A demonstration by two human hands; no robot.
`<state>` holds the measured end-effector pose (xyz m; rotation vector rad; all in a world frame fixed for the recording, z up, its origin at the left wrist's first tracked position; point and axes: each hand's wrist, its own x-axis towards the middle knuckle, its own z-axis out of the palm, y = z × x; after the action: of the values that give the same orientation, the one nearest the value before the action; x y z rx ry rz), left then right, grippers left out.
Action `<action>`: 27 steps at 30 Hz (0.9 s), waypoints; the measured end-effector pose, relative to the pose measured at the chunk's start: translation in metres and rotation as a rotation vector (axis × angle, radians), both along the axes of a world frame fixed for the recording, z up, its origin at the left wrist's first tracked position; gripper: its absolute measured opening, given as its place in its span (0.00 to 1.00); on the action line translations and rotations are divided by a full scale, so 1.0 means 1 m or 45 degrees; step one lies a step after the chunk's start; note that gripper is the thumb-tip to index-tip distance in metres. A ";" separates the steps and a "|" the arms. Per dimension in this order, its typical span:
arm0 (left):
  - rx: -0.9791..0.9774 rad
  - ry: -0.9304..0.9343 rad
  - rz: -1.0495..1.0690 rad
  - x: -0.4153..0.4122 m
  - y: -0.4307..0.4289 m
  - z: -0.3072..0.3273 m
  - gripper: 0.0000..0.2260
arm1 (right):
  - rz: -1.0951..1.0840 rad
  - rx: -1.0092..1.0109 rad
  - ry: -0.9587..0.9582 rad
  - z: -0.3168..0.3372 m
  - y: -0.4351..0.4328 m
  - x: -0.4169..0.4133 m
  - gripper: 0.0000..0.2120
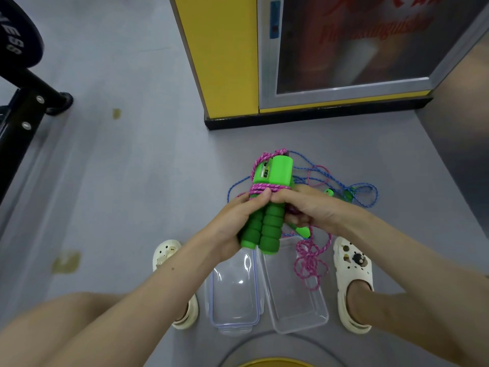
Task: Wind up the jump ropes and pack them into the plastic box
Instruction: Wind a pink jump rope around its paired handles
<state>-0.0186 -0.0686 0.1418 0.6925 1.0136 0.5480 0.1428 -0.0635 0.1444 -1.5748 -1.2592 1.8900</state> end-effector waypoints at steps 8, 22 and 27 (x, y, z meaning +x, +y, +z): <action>0.057 0.180 0.295 -0.006 0.016 -0.001 0.15 | -0.129 0.076 -0.001 0.001 0.003 0.008 0.06; 0.215 0.415 0.520 -0.029 0.035 -0.004 0.12 | 0.145 0.166 -0.566 -0.024 0.001 0.034 0.09; 0.215 0.483 0.644 -0.050 0.043 -0.012 0.11 | 0.196 0.117 -0.593 -0.036 -0.009 0.063 0.04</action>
<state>-0.0682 -0.0260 0.1302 0.7047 1.5270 0.9741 0.2058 -0.0724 0.1081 -1.9888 -1.6723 1.5679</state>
